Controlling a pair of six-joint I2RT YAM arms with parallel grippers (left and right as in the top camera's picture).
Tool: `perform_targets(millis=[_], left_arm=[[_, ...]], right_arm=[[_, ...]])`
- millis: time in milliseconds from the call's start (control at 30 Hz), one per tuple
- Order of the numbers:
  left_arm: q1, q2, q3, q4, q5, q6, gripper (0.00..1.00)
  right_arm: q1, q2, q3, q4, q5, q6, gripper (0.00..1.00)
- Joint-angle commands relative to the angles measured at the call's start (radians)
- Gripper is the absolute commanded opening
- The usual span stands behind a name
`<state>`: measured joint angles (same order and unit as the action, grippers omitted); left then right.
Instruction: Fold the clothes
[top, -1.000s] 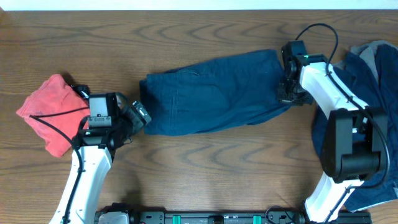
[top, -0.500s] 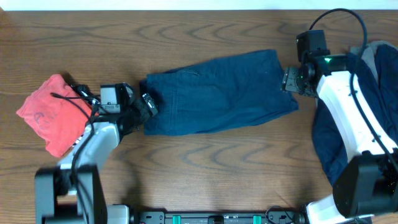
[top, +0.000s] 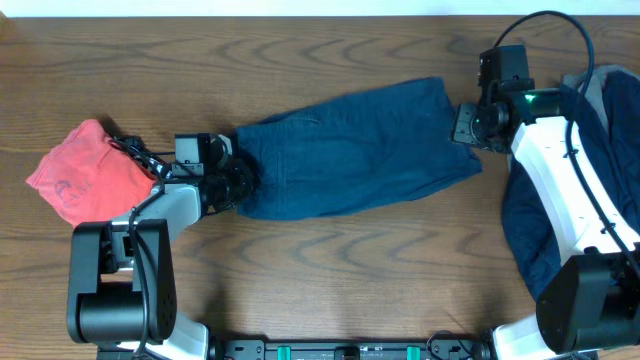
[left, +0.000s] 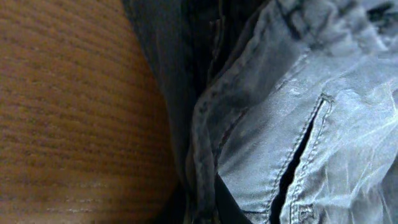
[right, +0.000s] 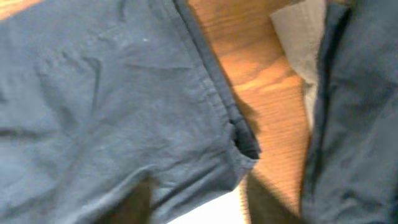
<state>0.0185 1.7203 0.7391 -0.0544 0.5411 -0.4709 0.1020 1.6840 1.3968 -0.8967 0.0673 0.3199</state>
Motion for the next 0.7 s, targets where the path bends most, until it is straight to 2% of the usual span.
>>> perform_targets(millis=[0, 167, 300, 433, 667], left_arm=[[0.000, -0.014, -0.015, -0.069, 0.005, 0.007, 0.06], [0.000, -0.147, -0.014, -0.269, 0.005, 0.066, 0.06], [0.000, -0.353, -0.013, -0.431, 0.005, 0.085, 0.06], [0.000, -0.554, -0.013, -0.532, 0.000, 0.085, 0.06], [0.000, -0.767, -0.013, -0.570, -0.010, 0.062, 0.06]], right_arm=[[0.011, -0.006, -0.003, 0.016, -0.105, -0.090, 0.01], [0.060, 0.003, -0.003, 0.019, -0.307, -0.330, 0.01], [0.125, 0.018, -0.017, 0.018, -0.327, -0.337, 0.01], [0.211, 0.041, -0.055, 0.038, -0.397, -0.336, 0.01], [0.385, 0.089, -0.204, 0.171, -0.476, -0.320, 0.01]])
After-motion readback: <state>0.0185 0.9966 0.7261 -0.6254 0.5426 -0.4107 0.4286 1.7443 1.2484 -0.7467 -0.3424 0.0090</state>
